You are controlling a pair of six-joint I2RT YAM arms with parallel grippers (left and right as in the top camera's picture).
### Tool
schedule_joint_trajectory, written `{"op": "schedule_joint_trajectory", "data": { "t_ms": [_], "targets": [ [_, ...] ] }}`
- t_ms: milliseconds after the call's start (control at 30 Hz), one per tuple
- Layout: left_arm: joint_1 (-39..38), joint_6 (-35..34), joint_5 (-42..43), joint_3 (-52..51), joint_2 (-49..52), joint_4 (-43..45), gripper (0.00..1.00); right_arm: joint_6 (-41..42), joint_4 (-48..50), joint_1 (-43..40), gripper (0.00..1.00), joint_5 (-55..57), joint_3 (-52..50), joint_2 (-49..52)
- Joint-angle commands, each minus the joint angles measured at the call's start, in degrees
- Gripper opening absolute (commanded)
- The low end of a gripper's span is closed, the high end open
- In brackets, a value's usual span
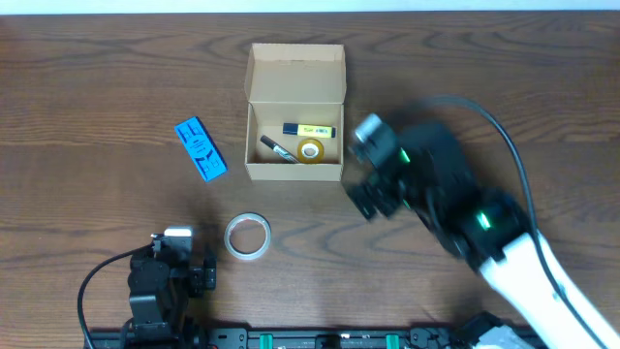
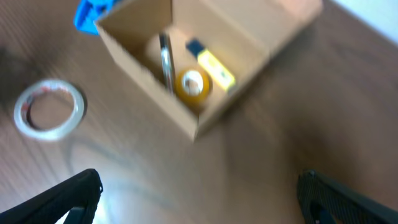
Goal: Pack container
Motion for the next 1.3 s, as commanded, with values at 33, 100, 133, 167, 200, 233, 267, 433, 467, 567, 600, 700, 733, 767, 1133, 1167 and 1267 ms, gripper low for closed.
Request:
{"op": "schedule_joint_trajectory", "data": {
  "t_ms": [33,100,133,167,200,233,267,433,467,567,600,700,733,767,1133,1167,1267],
  "targets": [
    [0.37,0.83,-0.57,-0.39,-0.37,-3.13,0.95,6.69,0.79,-0.42,0.99,1.27,-9.22,-12.24],
    [0.37,0.81,-0.57,-0.39,-0.37,-3.13,0.95,9.05,0.72,-0.42,0.99,2.08,-13.4,-18.03],
    [0.37,0.81,-0.57,-0.39,-0.37,-3.13,0.96,10.36,0.68,-0.42,0.99,2.21,-15.39,-20.9],
    [0.37,0.81,-0.57,-0.39,-0.37,-3.13,0.95,11.39,0.61,-0.42,0.99,2.19,-16.98,-23.26],
    [0.37,0.81,-0.57,-0.39,-0.37,-3.13,0.96,12.07,0.46,-0.42,0.99,2.19,-18.49,-25.46],
    [0.37,0.81,-0.57,-0.39,-0.37,-3.13,0.95,12.74,0.46,-0.42,0.99,2.34,-19.91,-27.43],
    [0.37,0.81,-0.57,-0.39,-0.37,-3.13,0.95,13.38,0.46,-0.42,0.99,2.58,-21.29,-29.24],
    [0.37,0.81,-0.52,-0.39,-0.37,-2.58,0.95,13.64,0.57,-0.42,0.99,2.6,-26.29,-34.77],
    [0.35,0.81,-0.52,-0.39,-0.37,-2.64,0.95,13.64,0.59,-0.42,0.99,2.58,-26.58,-34.97],
    [0.35,0.79,-0.04,-0.39,-0.37,-2.51,0.95,13.62,0.74,-0.42,0.99,2.56,-26.71,-34.82],
    [0.35,0.72,0.52,-0.39,-0.37,-2.23,0.95,13.62,0.76,-0.42,0.99,2.56,-26.71,-34.82],
    [0.35,-4.02,3.28,-0.37,-0.37,1.4,0.95,13.62,0.72,-0.42,0.99,2.56,-26.71,-34.82],
    [0.35,-6.03,3.28,-0.26,-0.37,2.45,0.95,13.62,0.66,-0.42,0.99,2.56,-26.71,-34.82],
    [0.35,-8.13,2.97,0.35,-0.37,3.1,0.95,13.62,0.66,-0.42,0.99,2.56,-26.71,-34.82],
    [0.37,-20.46,2.38,17.66,13.25,0.17,0.95,13.62,0.63,-0.42,0.99,2.56,-26.71,-34.82],
    [0.37,-20.46,2.38,19.58,16.24,0.28,0.95,13.62,0.66,-0.42,0.99,2.56,-26.71,-34.82],
    [0.37,-20.39,2.19,26.49,27.06,0.26,0.95,13.62,0.66,-0.42,0.99,2.56,-26.71,-34.82]
  ]
}}
